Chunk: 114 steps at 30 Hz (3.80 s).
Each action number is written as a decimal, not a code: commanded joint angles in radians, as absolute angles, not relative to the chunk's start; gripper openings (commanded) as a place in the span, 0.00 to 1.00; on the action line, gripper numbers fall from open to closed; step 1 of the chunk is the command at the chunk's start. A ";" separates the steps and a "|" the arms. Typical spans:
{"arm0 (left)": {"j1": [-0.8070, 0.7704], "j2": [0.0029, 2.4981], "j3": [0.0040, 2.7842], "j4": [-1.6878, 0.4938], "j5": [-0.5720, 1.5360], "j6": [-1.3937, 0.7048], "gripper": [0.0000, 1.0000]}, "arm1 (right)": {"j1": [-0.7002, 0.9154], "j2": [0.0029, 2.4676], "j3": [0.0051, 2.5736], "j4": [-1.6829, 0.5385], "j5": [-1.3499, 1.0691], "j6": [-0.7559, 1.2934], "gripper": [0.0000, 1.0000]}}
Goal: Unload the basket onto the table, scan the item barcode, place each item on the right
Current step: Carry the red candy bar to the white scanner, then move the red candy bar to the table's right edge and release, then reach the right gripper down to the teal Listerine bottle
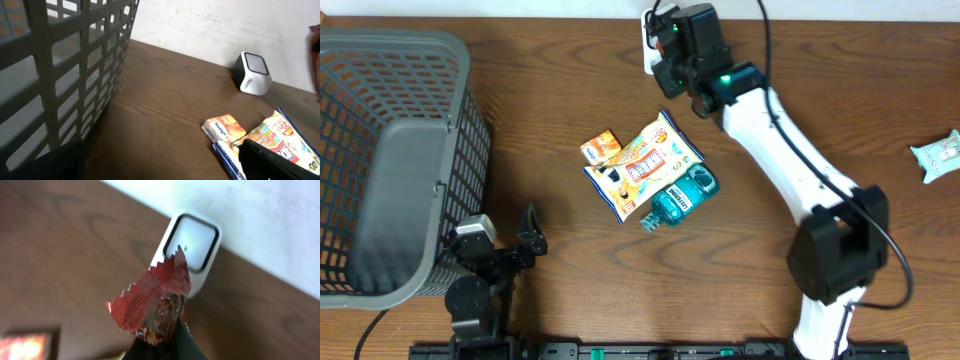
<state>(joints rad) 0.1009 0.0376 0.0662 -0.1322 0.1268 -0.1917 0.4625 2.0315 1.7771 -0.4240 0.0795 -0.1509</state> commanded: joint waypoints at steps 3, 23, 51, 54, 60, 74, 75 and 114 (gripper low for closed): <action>0.099 0.037 0.041 -0.141 0.119 -0.204 0.98 | 0.464 2.081 1.779 -0.221 0.129 -0.183 0.01; 0.099 0.037 0.041 -0.141 0.119 -0.204 0.98 | 0.472 2.526 2.315 -0.159 0.205 -0.366 0.01; 0.099 0.037 0.041 -0.141 0.119 -0.204 0.98 | 0.533 2.604 2.375 -0.240 0.565 -0.458 0.01; 0.099 0.037 0.041 -0.141 0.119 -0.204 0.98 | 0.533 2.551 2.375 -0.329 0.633 -0.437 0.01; 0.099 0.037 0.041 -0.141 0.119 -0.204 0.98 | 0.516 2.396 2.375 -0.623 0.732 -0.291 0.01; 0.099 0.037 0.041 -0.141 0.119 -0.204 0.98 | 0.180 2.321 2.369 -1.106 0.719 0.146 0.01; 0.099 0.037 0.041 -0.141 0.119 -0.204 0.98 | 0.144 2.327 2.366 -1.116 0.713 0.163 0.01; 0.099 0.037 0.041 -0.141 0.119 -0.204 0.98 | -0.172 1.823 2.075 -1.087 -0.058 0.386 0.99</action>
